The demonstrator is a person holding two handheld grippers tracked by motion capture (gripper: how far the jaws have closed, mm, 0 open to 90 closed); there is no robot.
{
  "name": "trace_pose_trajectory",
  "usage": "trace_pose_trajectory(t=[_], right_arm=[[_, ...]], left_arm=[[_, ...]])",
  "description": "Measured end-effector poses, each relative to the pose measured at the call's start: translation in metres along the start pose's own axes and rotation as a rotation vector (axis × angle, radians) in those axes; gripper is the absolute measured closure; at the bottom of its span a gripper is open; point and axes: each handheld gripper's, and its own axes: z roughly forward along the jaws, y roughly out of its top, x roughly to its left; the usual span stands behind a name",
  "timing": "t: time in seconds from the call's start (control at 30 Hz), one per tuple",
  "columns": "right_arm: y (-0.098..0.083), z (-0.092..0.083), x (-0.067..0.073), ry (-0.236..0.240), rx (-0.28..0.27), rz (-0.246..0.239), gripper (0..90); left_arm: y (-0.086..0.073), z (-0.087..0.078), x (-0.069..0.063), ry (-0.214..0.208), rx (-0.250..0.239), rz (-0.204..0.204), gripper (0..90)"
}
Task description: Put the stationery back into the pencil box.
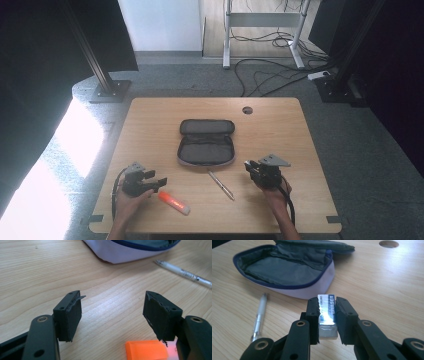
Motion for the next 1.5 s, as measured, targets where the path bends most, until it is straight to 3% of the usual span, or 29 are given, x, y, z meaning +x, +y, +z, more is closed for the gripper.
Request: trace_pose_trajectory(t=[0.2,0.6,0.93,1.23,1.5], right_arm=[[0.007,-0.003,0.008,0.012,-0.032,-0.011,72.9],[0.016,-0.007,0.006,0.021,-0.052,-0.013,72.9],[0.023,-0.002,0.009,0.045,-0.06,-0.034,72.9],[0.038,0.002,0.013,0.057,-0.09,-0.051,73.0],[0.041,0.011,0.014,0.069,-0.081,-0.059,72.9]], left_arm=[[0.004,-0.002,-0.007,-0.002,-0.008,0.025,31.6],[0.006,0.001,-0.005,0.001,0.001,0.039,31.5],[0.007,-0.002,-0.014,0.019,-0.001,0.057,31.6],[0.007,-0.002,-0.013,0.023,-0.001,0.056,31.6],[0.007,-0.003,-0.017,0.038,0.004,0.068,31.5]])
